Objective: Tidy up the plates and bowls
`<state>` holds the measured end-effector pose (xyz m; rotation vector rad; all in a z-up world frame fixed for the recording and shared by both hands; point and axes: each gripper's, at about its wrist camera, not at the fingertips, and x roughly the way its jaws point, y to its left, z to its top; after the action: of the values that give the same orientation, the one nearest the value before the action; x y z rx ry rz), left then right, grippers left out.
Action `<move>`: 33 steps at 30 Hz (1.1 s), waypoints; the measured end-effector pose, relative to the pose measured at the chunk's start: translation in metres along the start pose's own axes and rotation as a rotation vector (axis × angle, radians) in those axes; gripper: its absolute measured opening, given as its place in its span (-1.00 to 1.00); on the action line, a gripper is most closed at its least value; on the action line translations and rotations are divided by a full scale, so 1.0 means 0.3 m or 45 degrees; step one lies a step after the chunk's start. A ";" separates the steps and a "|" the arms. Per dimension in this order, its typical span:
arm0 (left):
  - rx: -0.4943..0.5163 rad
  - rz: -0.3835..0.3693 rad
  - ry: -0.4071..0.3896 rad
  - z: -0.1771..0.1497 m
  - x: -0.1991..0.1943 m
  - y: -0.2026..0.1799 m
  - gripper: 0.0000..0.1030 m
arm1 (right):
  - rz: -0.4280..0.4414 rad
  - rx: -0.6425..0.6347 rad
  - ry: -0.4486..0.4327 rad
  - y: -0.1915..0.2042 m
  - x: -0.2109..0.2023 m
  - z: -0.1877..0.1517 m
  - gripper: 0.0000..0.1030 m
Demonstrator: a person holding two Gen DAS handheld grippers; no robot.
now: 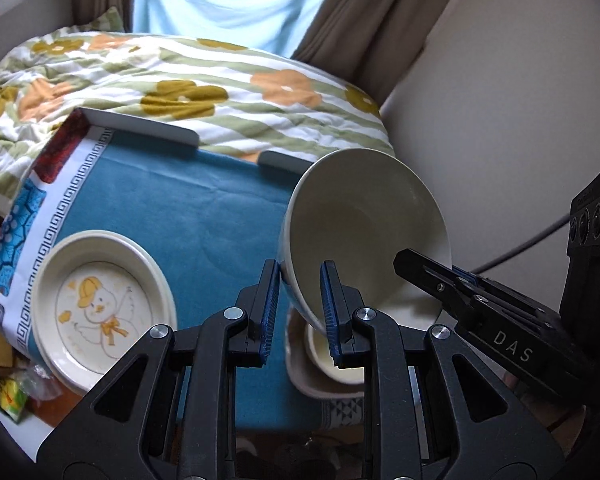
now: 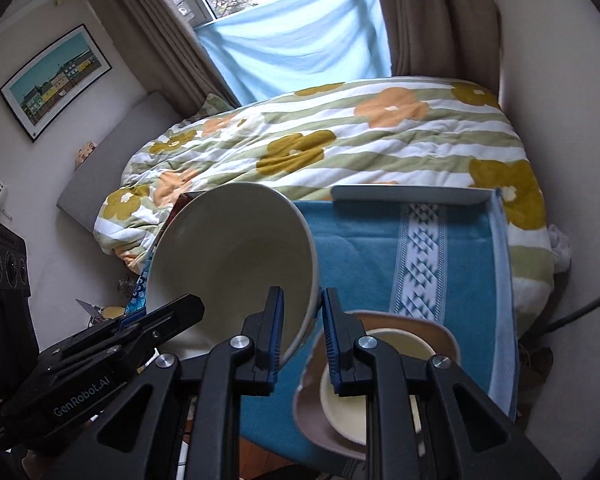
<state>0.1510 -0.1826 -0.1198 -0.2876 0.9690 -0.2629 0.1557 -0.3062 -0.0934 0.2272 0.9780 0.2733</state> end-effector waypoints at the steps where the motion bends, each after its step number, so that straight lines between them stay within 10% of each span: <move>1: 0.023 -0.010 0.018 -0.015 0.011 -0.026 -0.64 | -0.016 0.021 -0.004 -0.023 -0.015 -0.020 -0.65; 17: 0.250 -0.005 0.302 -0.138 0.235 -0.166 -0.64 | -0.147 0.281 0.057 -0.239 -0.008 -0.219 -0.65; 33: 0.365 0.114 0.376 -0.189 0.343 -0.183 -0.64 | -0.156 0.343 0.131 -0.284 0.081 -0.287 -0.65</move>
<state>0.1541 -0.2759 -0.2096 0.0598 1.2156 -0.3648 0.1070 -0.3728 -0.1855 0.4002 1.1259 0.0407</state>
